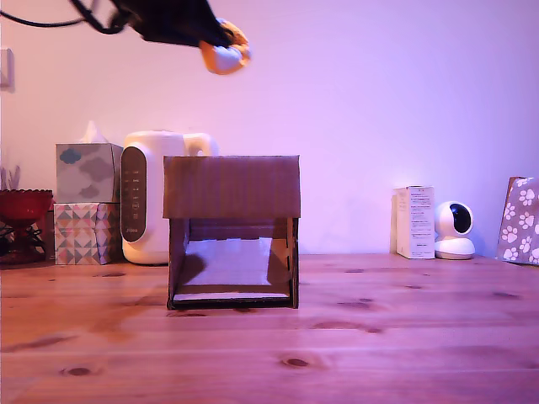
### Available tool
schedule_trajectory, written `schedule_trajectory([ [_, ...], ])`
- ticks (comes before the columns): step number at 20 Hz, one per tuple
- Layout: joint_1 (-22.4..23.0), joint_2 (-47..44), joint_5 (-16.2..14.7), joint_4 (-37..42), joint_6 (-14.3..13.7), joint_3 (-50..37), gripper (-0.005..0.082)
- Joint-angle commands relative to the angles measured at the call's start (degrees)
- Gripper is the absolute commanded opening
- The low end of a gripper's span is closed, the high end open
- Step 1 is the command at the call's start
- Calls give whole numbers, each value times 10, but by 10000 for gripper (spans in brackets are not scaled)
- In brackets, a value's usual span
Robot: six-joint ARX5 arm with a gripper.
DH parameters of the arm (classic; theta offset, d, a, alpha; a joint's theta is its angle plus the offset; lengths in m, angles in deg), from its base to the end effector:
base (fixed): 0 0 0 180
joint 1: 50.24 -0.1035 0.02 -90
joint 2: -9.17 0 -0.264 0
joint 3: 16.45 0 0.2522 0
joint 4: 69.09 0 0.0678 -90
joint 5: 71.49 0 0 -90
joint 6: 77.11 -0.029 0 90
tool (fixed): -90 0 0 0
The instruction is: Drop the footbag into the cardboard dice tower
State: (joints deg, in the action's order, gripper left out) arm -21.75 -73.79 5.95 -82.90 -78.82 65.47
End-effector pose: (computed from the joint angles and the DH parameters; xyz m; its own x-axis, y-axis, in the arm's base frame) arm 0.2894 -0.1642 0.3363 0.7255 -0.6412 -0.2502 0.6568 0.7536 -0.0269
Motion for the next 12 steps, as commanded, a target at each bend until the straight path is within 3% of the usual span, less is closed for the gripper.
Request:
schedule_trajectory([
  [1,-6,-35,-12,-19,-2,20,18],
  [6,-17,-115,-22,-76,-3,99,20],
  [10,-23,-139,-22,-85,-5,113,22],
  [11,-23,-139,-22,-85,-15,113,33],
  [12,-23,-139,-22,-85,-28,114,129],
])
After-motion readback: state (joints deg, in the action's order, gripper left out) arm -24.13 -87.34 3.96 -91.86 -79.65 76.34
